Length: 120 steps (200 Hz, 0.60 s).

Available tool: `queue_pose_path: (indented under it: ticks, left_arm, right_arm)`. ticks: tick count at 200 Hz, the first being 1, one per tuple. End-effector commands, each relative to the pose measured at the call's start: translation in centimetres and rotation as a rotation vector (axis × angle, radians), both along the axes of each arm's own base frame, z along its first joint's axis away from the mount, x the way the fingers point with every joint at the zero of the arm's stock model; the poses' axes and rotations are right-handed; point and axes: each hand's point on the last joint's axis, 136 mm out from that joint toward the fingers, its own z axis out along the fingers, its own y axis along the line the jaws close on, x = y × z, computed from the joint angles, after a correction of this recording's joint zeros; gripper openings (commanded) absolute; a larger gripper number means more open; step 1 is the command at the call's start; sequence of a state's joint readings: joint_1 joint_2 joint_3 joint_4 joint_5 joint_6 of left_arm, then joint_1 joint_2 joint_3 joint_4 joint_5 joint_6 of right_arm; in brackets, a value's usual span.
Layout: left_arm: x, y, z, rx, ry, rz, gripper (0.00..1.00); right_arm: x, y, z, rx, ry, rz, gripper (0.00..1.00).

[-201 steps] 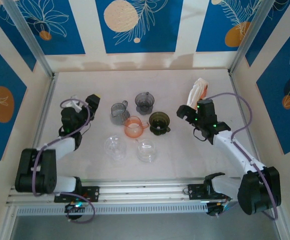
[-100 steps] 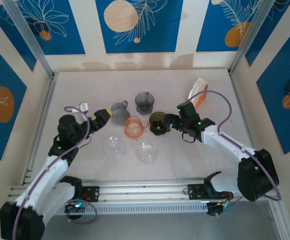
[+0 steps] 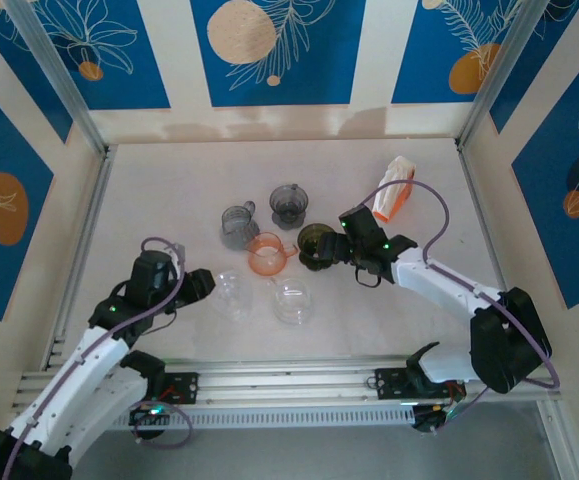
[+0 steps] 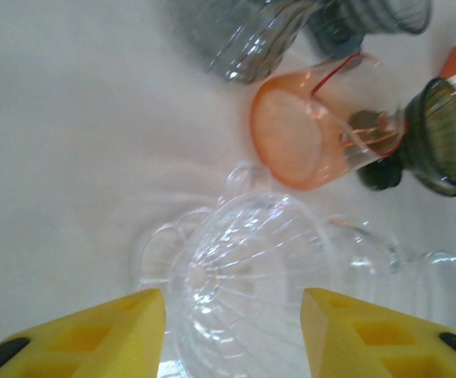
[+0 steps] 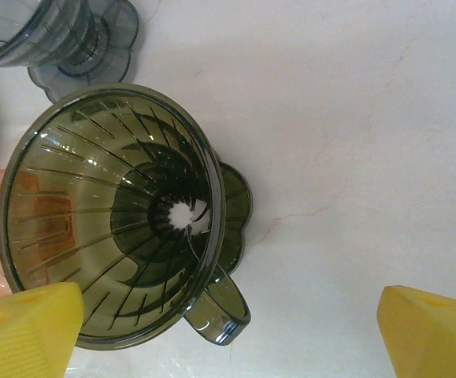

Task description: Place the coffee filter in the dripper

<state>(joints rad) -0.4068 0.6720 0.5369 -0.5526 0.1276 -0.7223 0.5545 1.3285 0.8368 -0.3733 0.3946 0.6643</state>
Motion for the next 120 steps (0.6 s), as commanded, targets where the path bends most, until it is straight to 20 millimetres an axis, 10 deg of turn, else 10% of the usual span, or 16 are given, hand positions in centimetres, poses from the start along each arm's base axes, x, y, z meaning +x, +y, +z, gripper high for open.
queue_pose_path:
  ticks: [1,120]
  left_arm:
    - [-0.7,0.0,-1.7,0.055,0.033,-0.03,0.47]
    - [-0.3,-1.5,-5.0,0.179,0.119,-0.097,0.26]
  right_arm:
    - [0.5,0.1,0.6,-0.016,-0.002,-0.02,0.96]
    - [0.1,-0.5,-0.2,-0.048,0.025,-0.045,0.96]
